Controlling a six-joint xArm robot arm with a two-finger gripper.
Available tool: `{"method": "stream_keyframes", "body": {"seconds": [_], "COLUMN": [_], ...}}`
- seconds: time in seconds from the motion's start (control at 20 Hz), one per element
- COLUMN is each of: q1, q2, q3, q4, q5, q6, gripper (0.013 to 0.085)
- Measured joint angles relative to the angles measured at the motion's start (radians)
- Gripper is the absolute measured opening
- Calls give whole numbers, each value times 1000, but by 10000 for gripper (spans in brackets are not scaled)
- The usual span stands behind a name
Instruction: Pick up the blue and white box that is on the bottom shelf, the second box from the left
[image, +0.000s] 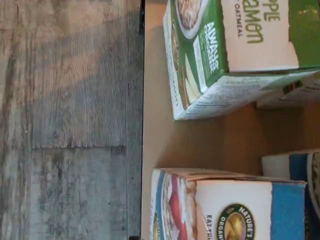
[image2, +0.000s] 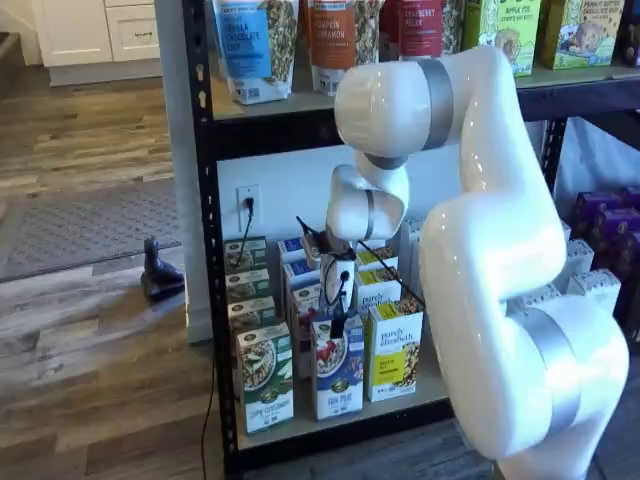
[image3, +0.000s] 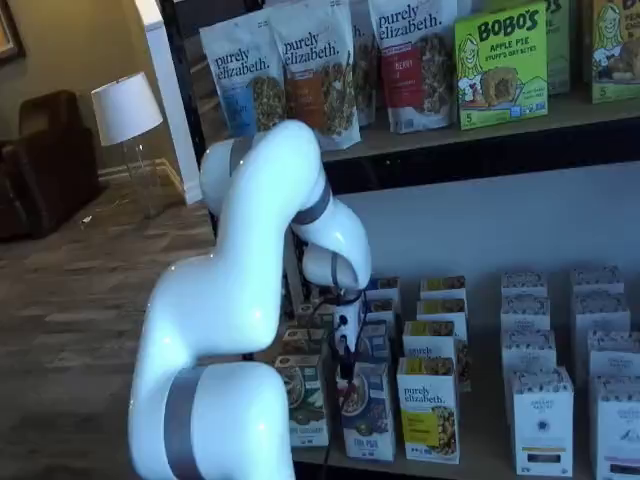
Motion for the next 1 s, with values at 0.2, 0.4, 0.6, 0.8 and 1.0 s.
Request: {"method": "stream_keyframes", "body": {"seconds": [0.2, 0.4, 0.6, 0.8, 1.0], "q1": [-8, -16, -22, -22, -15], "q2": [35, 63, 89, 110, 122], "q3": [-35, -67, -103, -133, -135], "q4": [-1, -5, -38, -96, -130], "q5": [-8, -10, 13, 58, 58], "q6": [-8, -12, 12, 61, 96], "gripper": [850, 850, 850, 850, 850]}}
